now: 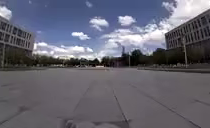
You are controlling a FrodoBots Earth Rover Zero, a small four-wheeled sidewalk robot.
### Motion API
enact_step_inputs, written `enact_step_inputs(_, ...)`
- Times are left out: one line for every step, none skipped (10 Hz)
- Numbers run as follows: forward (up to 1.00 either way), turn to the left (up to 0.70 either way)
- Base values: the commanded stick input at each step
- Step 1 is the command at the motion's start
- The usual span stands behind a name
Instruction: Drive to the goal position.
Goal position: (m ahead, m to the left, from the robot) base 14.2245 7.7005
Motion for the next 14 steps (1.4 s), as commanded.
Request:
enact_step_inputs(0.70, 0.00)
enact_step_inputs(0.70, 0.00)
enact_step_inputs(0.70, 0.00)
enact_step_inputs(0.70, 0.00)
enact_step_inputs(0.70, 0.00)
enact_step_inputs(0.70, 0.00)
enact_step_inputs(0.70, 0.00)
enact_step_inputs(0.70, 0.00)
enact_step_inputs(0.70, 0.00)
enact_step_inputs(0.70, 0.00)
enact_step_inputs(0.70, 0.00)
enact_step_inputs(0.70, 0.00)
enact_step_inputs(0.70, 0.00)
enact_step_inputs(0.70, 0.00)
